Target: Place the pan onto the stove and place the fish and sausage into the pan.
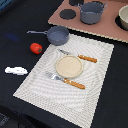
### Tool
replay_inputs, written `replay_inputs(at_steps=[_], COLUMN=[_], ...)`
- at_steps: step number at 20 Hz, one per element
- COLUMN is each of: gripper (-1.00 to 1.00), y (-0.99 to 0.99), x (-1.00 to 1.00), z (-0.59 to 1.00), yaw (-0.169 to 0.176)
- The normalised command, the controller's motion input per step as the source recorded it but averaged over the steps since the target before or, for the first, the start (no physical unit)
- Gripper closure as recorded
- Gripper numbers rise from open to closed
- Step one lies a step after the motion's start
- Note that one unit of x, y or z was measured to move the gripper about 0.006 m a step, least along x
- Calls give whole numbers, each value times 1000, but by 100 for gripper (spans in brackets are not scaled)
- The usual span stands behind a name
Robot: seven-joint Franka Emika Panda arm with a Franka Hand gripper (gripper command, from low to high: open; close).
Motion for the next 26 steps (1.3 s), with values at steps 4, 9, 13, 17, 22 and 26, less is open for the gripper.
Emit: replay_inputs(at_steps=[4,9,13,17,22,26], gripper=[-100,-100,-100,-100,-100,-100], y=[-166,-298,-196,-122,-62,-69], x=[5,125,55,47,122,80], z=[-204,-466,-626,-616,-509,-521], yaw=[0,-25,-48,-76,-88,-80])
